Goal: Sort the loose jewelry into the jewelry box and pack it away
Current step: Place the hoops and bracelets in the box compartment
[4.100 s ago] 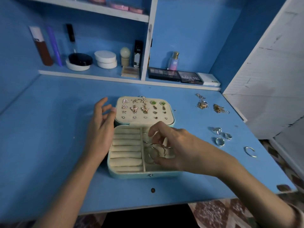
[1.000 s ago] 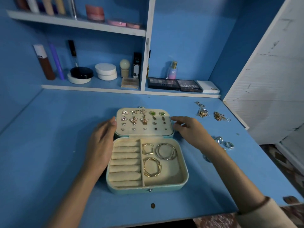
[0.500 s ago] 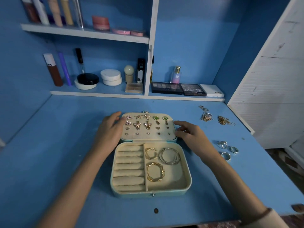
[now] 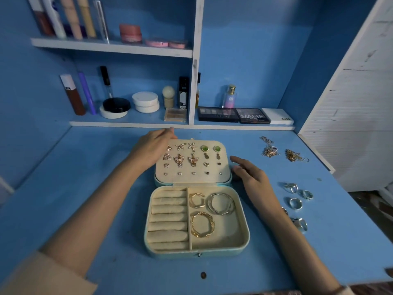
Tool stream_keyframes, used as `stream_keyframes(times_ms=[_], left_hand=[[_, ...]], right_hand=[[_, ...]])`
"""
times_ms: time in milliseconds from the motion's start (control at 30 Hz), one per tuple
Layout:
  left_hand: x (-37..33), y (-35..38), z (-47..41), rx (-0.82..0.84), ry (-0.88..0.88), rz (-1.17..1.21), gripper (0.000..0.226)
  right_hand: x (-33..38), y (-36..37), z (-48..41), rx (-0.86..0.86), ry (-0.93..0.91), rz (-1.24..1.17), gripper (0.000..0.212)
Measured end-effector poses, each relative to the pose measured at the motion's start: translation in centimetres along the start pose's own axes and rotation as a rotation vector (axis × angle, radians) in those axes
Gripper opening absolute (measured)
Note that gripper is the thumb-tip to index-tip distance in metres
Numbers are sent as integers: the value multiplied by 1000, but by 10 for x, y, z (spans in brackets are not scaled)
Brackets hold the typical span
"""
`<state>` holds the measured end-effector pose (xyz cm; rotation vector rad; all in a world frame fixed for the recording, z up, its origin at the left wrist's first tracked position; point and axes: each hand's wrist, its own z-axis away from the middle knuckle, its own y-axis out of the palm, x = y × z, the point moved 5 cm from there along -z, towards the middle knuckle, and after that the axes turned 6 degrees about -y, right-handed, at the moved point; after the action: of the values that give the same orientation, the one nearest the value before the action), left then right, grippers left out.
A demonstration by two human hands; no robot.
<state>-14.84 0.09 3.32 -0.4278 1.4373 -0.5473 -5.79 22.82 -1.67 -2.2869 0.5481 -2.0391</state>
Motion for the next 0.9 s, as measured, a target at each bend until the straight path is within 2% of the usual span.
stream_keyframes(times_ms=[133, 333, 433, 533, 700, 900], left_hand=[[-10, -15, 14, -23, 81, 134, 36], [-19, -32, 56, -35, 171, 291, 36], [-15, -36, 70, -39, 190, 374, 41], [2, -37, 72, -64, 155, 431, 36], [36, -23, 59, -125, 52, 461, 21], [56, -8, 21, -178, 72, 305, 12]], right_hand=[[10, -5, 2, -34, -63, -87, 24], [41, -11, 11, -15, -191, -66, 12], [47, -15, 20, 7, -208, -58, 11], [44, -19, 32, 22, -221, -29, 9], [37, -22, 50, 21, -240, -11, 16], [47, -32, 34, 136, -232, 77, 29]])
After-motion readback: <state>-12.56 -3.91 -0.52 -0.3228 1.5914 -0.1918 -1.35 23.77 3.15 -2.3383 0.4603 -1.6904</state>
